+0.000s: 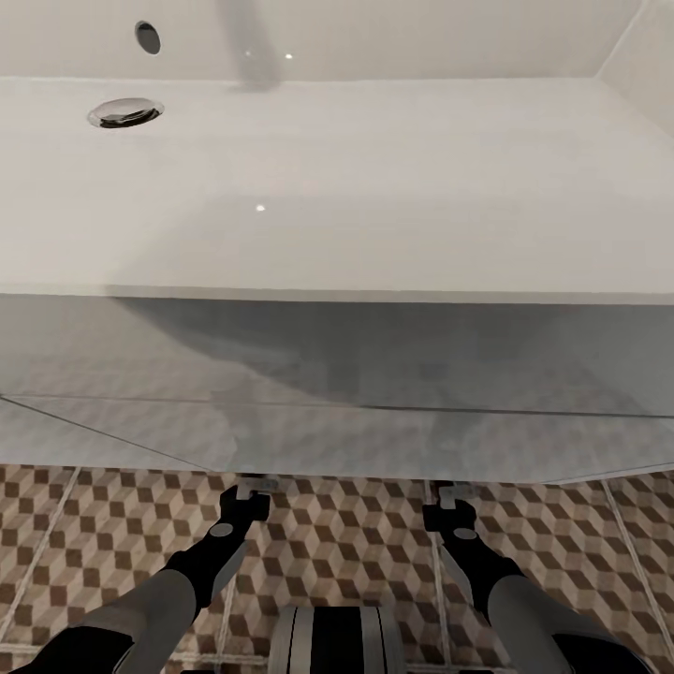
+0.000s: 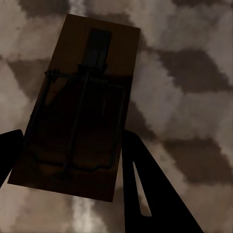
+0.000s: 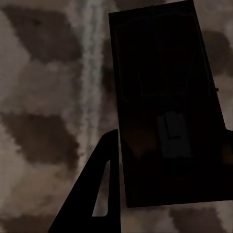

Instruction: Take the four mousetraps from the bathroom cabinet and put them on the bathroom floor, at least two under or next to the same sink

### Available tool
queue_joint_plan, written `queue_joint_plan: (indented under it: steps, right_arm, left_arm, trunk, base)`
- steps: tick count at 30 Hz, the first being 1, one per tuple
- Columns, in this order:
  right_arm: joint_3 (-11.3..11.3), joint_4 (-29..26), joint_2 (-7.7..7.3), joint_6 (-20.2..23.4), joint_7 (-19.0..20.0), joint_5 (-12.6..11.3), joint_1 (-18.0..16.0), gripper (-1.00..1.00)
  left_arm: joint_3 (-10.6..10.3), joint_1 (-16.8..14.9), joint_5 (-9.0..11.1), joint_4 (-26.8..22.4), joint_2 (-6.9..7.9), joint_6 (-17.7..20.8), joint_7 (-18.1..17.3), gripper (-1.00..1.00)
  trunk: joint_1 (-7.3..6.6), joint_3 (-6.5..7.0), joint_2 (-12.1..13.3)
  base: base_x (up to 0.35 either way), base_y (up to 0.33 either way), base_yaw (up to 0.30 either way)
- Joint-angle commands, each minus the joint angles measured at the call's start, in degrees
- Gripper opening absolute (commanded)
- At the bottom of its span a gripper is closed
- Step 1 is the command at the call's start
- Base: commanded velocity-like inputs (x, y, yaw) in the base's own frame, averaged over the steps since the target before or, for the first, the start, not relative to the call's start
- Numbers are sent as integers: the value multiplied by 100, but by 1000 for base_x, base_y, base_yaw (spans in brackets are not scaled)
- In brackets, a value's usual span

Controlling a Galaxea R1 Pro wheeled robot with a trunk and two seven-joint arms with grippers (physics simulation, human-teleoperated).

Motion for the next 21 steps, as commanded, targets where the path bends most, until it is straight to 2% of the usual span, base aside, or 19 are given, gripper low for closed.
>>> queue_joint_plan:
  steps: [1,15,21]
  right_arm:
    - [-50,6,5,-23,4,48,-3,-100]
    - [-51,6,8,-23,40,48,-3,-100]
    - [-51,6,8,-23,40,48,-3,-100]
  left_arm:
    - [-47,-3,-9,6,2,-18,44,-100]
    - [-64,-3,-20,6,-7,-60,52,-100]
    - [-64,-3,-21,6,-2,-65,52,-100]
  trunk:
    - [-1,-3,-1]
    - [-1,-3,-1]
    - [-1,-3,-1]
  base:
    - [0,0,0]
    - [0,0,0]
    - [135,0,0]
